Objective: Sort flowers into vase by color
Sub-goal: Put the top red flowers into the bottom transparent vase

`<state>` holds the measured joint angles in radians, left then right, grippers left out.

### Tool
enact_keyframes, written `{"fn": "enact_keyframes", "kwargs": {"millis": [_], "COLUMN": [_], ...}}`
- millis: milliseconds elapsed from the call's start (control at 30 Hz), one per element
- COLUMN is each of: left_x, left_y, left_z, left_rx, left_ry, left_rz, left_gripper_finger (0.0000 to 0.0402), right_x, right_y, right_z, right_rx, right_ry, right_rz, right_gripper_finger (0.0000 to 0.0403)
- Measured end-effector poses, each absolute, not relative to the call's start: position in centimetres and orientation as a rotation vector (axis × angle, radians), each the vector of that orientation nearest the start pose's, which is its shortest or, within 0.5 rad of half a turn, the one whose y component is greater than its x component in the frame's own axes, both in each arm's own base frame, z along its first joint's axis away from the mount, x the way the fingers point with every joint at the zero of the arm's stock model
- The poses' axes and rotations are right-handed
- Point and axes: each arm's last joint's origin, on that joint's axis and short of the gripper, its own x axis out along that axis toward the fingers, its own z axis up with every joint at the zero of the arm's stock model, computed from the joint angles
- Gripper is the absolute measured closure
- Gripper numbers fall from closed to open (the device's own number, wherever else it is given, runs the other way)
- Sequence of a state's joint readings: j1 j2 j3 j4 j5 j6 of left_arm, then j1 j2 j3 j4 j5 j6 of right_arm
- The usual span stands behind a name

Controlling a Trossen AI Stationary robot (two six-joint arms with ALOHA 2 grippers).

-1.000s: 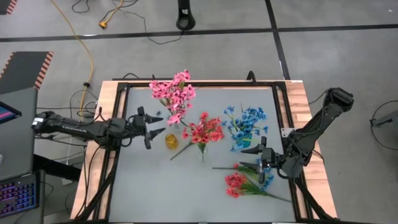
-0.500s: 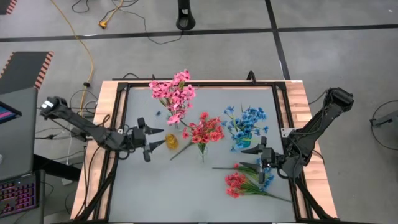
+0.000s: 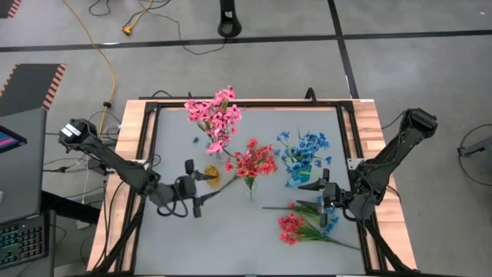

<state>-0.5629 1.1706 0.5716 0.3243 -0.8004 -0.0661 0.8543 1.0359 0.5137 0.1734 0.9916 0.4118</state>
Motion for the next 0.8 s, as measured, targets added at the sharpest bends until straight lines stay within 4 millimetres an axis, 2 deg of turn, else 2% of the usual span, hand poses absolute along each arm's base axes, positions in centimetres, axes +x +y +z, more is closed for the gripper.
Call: {"fn": "enact_keyframes", "kwargs": {"millis": [200, 400, 667, 800], "left_x": [23.8, 26.6, 28.8, 29.7], "left_y": [-12.0, -12.2, -10.4, -9.1], "left_z": [23.1, 22.9, 21.0, 20.0], "left_rx": [0.129, 0.173, 0.179, 0.163], "left_ry": [0.264, 0.36, 0.626, 0.691], "left_rz": [0.263, 0.281, 0.327, 0.336], "left_gripper_finger": [0.0188, 0.0188, 0.0188, 0.0188], "right_x": [15.4, 15.4, 15.3, 15.3], "right_y": [14.0, 14.0, 13.9, 13.9], "right_z": [23.2, 23.1, 23.1, 23.1], "right_rx": [0.13, 0.126, 0.124, 0.124], "right_ry": [0.179, 0.182, 0.183, 0.183], "right_rz": [-0.175, -0.176, -0.176, -0.176], "right_gripper_finger": [0.0154, 0.0154, 0.0154, 0.0154]}}
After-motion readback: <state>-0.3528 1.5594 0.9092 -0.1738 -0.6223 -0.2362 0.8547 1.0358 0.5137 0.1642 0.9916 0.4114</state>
